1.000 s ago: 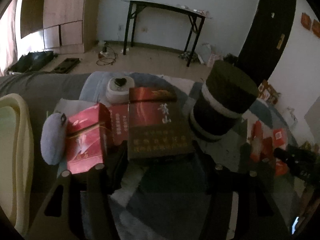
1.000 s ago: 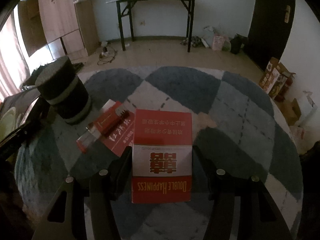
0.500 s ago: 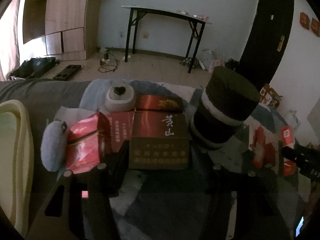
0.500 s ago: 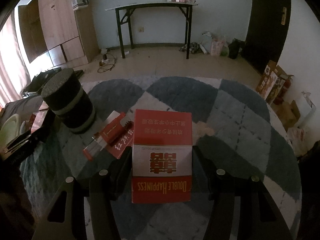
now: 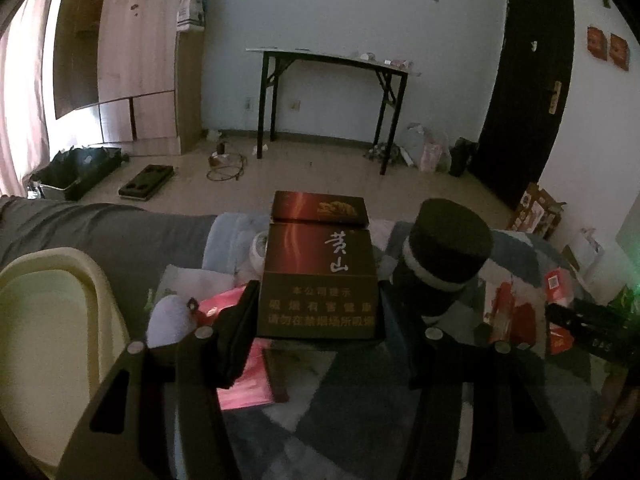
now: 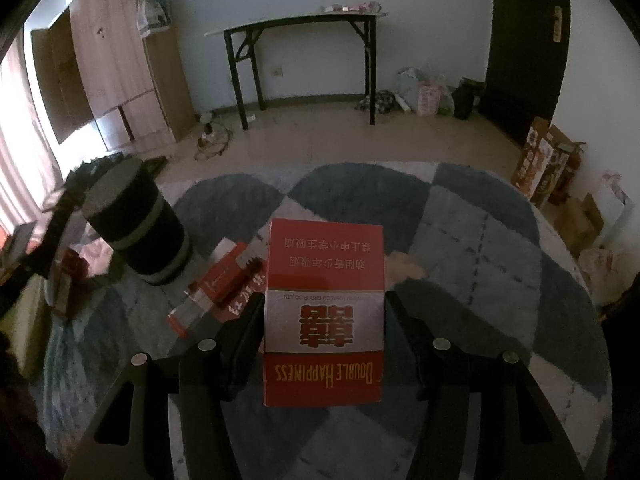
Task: Organize rigid objects
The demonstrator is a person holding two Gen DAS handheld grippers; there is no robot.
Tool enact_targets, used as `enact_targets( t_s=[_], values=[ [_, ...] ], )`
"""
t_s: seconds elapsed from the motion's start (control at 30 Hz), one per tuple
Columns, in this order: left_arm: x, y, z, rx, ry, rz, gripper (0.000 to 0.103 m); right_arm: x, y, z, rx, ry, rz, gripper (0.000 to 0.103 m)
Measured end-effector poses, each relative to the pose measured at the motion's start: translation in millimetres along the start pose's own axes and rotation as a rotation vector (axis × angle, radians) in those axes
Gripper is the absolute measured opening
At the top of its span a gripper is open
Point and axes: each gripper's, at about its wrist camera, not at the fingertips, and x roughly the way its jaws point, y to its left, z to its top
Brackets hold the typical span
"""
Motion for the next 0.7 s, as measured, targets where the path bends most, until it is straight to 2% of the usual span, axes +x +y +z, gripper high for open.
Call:
enact_targets(
  t_s=[0.17,0.7],
  values=[
    [-0.6,7.8,-0.1,-0.027,-0.001,0.005,0.058,3.3,6.3,1.5,-0.017,0.004,0.011,0.058],
    [-0.9,8.3,0.3,-0.014,0.012,0.009,0.058,9.7,11.4,-0.3,-0.041,0.019,0.008,0.058]
  ],
)
